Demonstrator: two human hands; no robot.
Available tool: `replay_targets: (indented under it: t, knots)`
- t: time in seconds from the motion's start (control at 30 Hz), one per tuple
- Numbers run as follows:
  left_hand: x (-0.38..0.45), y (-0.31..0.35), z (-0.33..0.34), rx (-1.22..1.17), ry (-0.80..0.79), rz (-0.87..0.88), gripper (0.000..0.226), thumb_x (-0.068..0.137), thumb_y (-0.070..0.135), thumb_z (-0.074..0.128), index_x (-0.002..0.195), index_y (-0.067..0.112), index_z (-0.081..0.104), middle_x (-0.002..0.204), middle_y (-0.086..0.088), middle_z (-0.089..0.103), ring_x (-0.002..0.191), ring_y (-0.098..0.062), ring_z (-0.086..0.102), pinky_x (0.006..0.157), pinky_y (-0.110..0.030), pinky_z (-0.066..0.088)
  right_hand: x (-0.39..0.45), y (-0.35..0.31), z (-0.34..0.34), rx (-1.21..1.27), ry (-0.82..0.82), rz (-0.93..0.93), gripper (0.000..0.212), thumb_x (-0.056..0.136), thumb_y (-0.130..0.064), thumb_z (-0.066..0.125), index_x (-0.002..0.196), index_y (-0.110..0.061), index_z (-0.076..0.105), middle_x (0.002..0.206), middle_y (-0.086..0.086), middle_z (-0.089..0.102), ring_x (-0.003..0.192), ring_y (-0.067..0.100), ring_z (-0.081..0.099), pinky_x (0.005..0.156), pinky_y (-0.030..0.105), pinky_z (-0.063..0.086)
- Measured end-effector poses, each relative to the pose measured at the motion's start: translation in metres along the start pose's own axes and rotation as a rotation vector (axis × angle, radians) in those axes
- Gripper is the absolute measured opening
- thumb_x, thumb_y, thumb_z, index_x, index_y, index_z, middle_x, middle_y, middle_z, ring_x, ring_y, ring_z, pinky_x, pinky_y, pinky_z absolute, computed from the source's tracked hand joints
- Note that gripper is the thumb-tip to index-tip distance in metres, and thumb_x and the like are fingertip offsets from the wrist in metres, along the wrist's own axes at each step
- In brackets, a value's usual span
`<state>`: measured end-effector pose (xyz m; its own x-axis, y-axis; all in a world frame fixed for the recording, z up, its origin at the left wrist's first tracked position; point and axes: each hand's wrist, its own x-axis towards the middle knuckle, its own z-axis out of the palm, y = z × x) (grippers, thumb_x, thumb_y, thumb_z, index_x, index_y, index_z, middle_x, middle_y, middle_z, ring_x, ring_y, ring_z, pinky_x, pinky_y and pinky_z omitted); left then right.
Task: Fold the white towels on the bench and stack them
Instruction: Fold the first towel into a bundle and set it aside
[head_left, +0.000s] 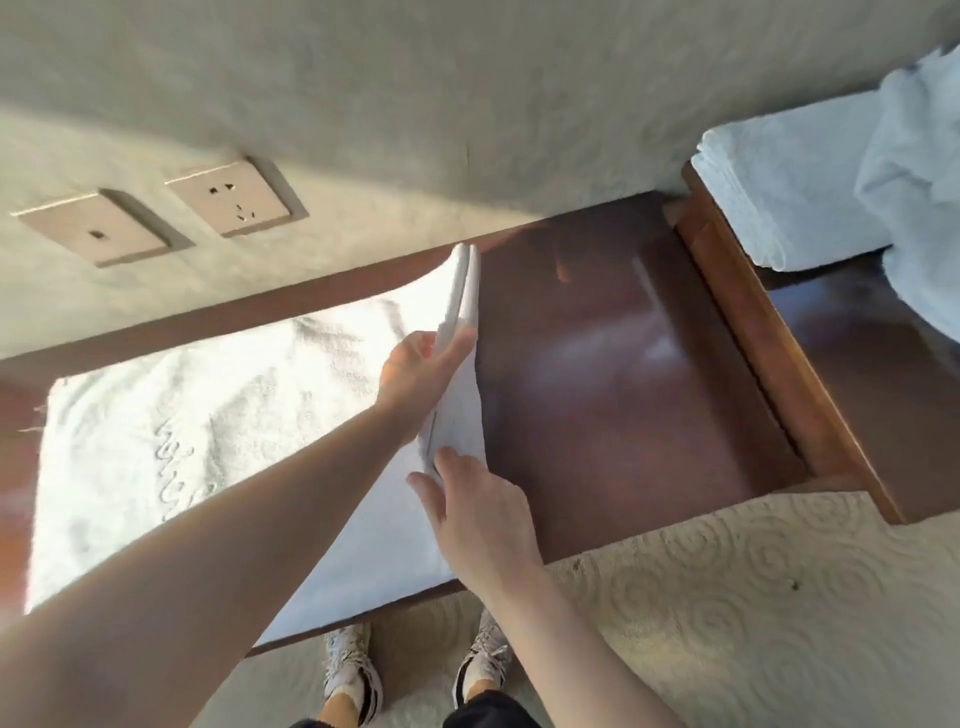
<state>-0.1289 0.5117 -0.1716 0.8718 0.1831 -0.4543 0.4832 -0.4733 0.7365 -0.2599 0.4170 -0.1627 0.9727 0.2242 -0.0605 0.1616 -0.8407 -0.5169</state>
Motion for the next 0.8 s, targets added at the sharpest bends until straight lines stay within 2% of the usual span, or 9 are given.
replay_targets:
  t: [0.1, 0.17, 0.23, 0.3, 0.4, 0.5, 0.63, 0.73, 0.8]
  knots:
    - [0.013, -0.002, -0.039, 0.055, 0.072, 0.003, 0.067, 0.078, 0.075, 0.065, 0.116, 0.020, 0.062, 0.103, 0.003, 0.065, 0.089, -0.017, 0.063, 0.058, -0.026, 0.043, 0.003, -0.034, 0.006, -0.037, -0.037, -0.113, 0.050, 0.107, -0.054, 0.016, 0.100, -0.021, 0.053, 0.078, -0.002, 0.062, 0.064, 0.020, 0.066, 0.050, 0.029, 0.043]
    - [0.021, -0.009, -0.067, 0.077, 0.138, -0.002, 0.065, 0.075, 0.076, 0.068, 0.111, 0.022, 0.060, 0.093, 0.010, 0.062, 0.080, -0.008, 0.060, 0.052, -0.021, 0.041, 0.005, -0.059, 0.014, -0.059, -0.040, -0.179, 0.050, 0.108, -0.052, 0.018, 0.097, -0.021, 0.055, 0.073, -0.003, 0.061, 0.059, 0.018, 0.064, 0.049, 0.030, 0.045]
    - [0.030, -0.020, -0.096, 0.052, 0.205, -0.012, 0.060, 0.073, 0.074, 0.072, 0.104, 0.024, 0.060, 0.085, 0.016, 0.060, 0.072, 0.001, 0.056, 0.044, -0.014, 0.039, 0.006, -0.084, 0.022, -0.076, -0.055, -0.229, 0.050, 0.107, -0.050, 0.019, 0.096, -0.021, 0.058, 0.071, -0.004, 0.061, 0.056, 0.018, 0.062, 0.047, 0.029, 0.040]
    - [0.040, -0.038, -0.128, -0.020, 0.221, -0.067, 0.057, 0.073, 0.068, 0.077, 0.104, 0.022, 0.063, 0.088, 0.011, 0.067, 0.075, -0.005, 0.064, 0.053, -0.021, 0.051, 0.007, -0.108, 0.034, -0.045, -0.063, -0.290, 0.054, 0.107, -0.050, 0.012, 0.103, -0.020, 0.057, 0.078, -0.002, 0.063, 0.062, 0.021, 0.064, 0.050, 0.032, 0.042]
    - [0.050, -0.074, -0.171, -0.223, 0.157, -0.169, 0.047, 0.083, 0.048, 0.078, 0.111, 0.013, 0.067, 0.106, -0.008, 0.075, 0.091, -0.024, 0.073, 0.078, -0.043, 0.063, 0.007, -0.147, 0.056, 0.024, -0.099, -0.321, 0.061, 0.104, -0.052, 0.002, 0.109, -0.019, 0.053, 0.085, 0.000, 0.063, 0.071, 0.025, 0.064, 0.057, 0.038, 0.046]
    - [0.037, -0.099, -0.220, -0.352, 0.155, -0.090, 0.040, 0.090, 0.039, 0.075, 0.113, 0.007, 0.065, 0.102, -0.008, 0.073, 0.087, -0.024, 0.072, 0.074, -0.039, 0.063, 0.009, -0.195, 0.074, 0.005, -0.093, -0.348, 0.065, 0.102, -0.048, -0.001, 0.112, -0.021, 0.056, 0.089, -0.001, 0.065, 0.074, 0.025, 0.065, 0.057, 0.036, 0.040]
    - [0.014, -0.127, -0.298, -0.436, 0.028, 0.135, 0.039, 0.097, 0.030, 0.067, 0.116, -0.004, 0.061, 0.092, -0.006, 0.070, 0.078, -0.013, 0.071, 0.066, -0.027, 0.059, 0.009, -0.262, 0.093, -0.170, -0.108, -0.337, 0.040, 0.103, -0.046, 0.031, 0.081, -0.027, 0.058, 0.057, -0.010, 0.055, 0.041, 0.011, 0.053, 0.044, 0.021, 0.022]
    - [0.008, -0.156, -0.346, -0.443, -0.030, 0.167, 0.035, 0.099, 0.026, 0.063, 0.119, -0.002, 0.060, 0.096, -0.006, 0.071, 0.083, -0.014, 0.071, 0.070, -0.026, 0.058, 0.006, -0.306, 0.125, -0.298, -0.078, -0.359, 0.037, 0.097, -0.053, 0.053, 0.070, -0.028, 0.057, 0.050, -0.011, 0.052, 0.037, 0.008, 0.051, 0.038, 0.020, 0.029]
    - [0.010, -0.179, -0.369, -0.443, -0.013, 0.142, 0.033, 0.100, 0.028, 0.062, 0.120, 0.002, 0.061, 0.099, -0.006, 0.071, 0.086, -0.016, 0.071, 0.076, -0.030, 0.059, 0.008, -0.331, 0.148, -0.358, -0.040, -0.339, 0.041, 0.092, -0.057, 0.058, 0.063, -0.028, 0.057, 0.047, -0.011, 0.051, 0.035, 0.007, 0.051, 0.037, 0.019, 0.032]
